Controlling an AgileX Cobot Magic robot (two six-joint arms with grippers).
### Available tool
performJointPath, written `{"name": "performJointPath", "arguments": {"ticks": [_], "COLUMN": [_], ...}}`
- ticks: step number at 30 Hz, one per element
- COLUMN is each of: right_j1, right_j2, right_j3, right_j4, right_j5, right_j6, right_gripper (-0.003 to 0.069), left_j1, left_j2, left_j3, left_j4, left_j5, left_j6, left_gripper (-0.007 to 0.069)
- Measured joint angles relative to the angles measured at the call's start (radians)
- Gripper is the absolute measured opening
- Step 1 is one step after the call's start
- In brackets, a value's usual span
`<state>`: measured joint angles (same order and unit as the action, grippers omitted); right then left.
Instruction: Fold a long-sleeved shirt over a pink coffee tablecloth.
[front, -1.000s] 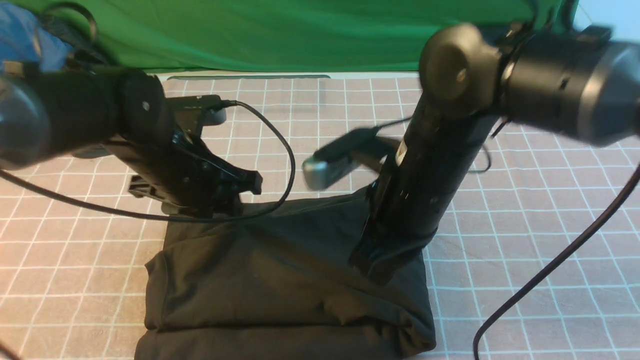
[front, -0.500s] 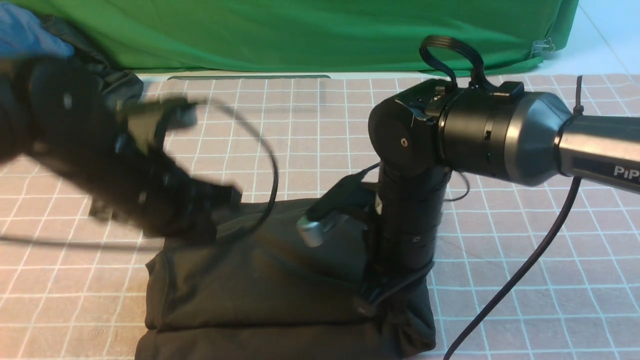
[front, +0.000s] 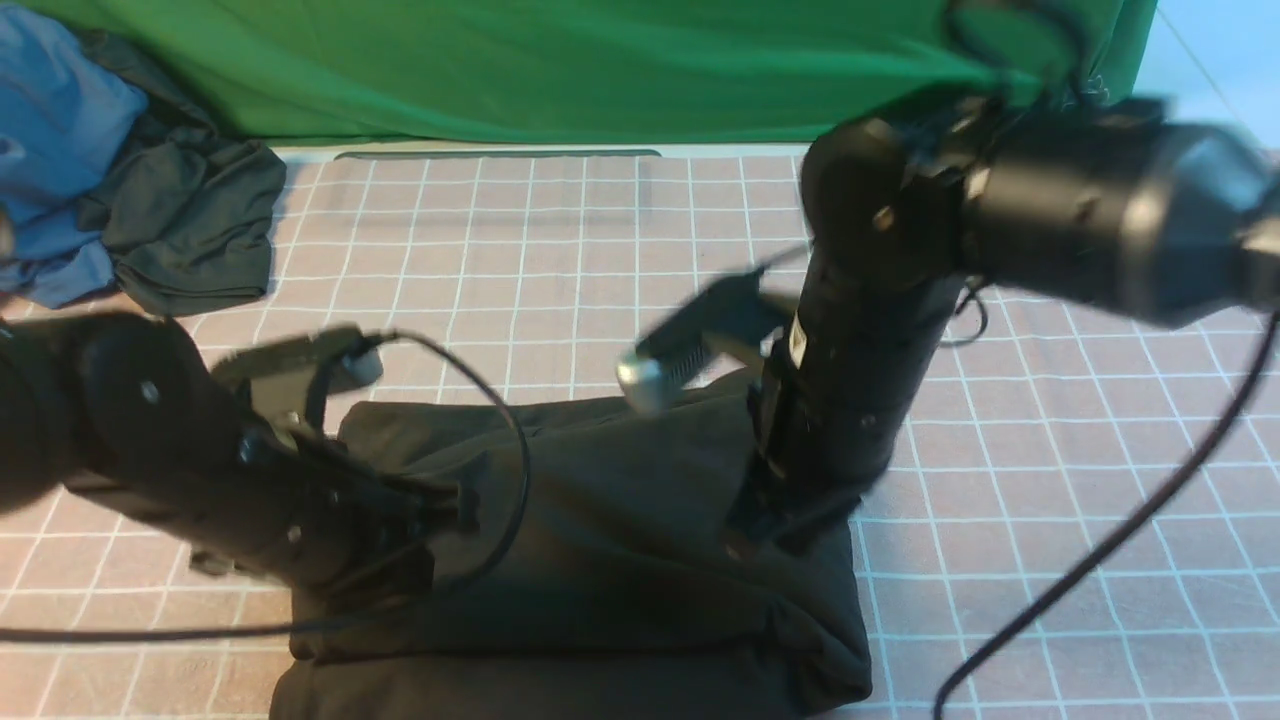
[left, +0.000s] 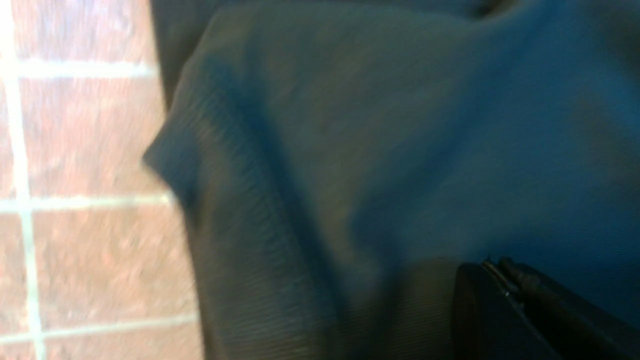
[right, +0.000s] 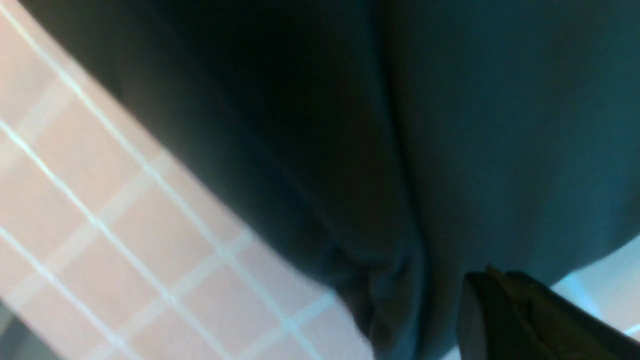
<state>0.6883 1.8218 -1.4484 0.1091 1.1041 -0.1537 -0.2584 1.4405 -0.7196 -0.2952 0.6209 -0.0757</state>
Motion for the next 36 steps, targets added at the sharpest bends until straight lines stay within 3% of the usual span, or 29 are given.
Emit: {"name": "performJointPath", "arguments": {"ticks": [9, 16, 22, 29, 33, 36], "right_j1": [-0.004, -0.004, -0.005, -0.005, -0.005, -0.005], "right_j2": [0.111, 0.123, -0.146, -0.547, -0.747, -0.924], "right_j3": [0.001, 0.001, 0.008, 0.035, 0.182, 0.399], "right_j4": [0.004, -0.027, -0.070, -0.136, -0.144, -0.193], "right_j5": [0.023, 0.095, 0.070, -0.189, -0.381, -0.608], "right_j6": [0.019, 0.033, 0.089, 0.140, 0.171, 0.191], "right_gripper": [0.0055, 0.0057, 0.0057, 0.0057, 0.0055, 0.0052], "left_j1": [0.000, 0.001, 0.002, 0.002, 0.002, 0.002], "left_j2": [0.070, -0.003, -0.267, -0.642, -0.826, -0.944], "left_j3": [0.018, 0.013, -0.054, -0.064, -0.064, -0.064], "left_j4": [0.152, 0.184, 0.207, 0.210, 0.188, 0.104], "left_j5": [0.071, 0.086, 0.165, 0.137, 0.135, 0.164], "left_j6": [-0.175, -0.186, -0.188, -0.192, -0.198, -0.199], "left_gripper": [0.0014, 0.0014, 0.0014, 0.0014, 0.0014, 0.0014]}}
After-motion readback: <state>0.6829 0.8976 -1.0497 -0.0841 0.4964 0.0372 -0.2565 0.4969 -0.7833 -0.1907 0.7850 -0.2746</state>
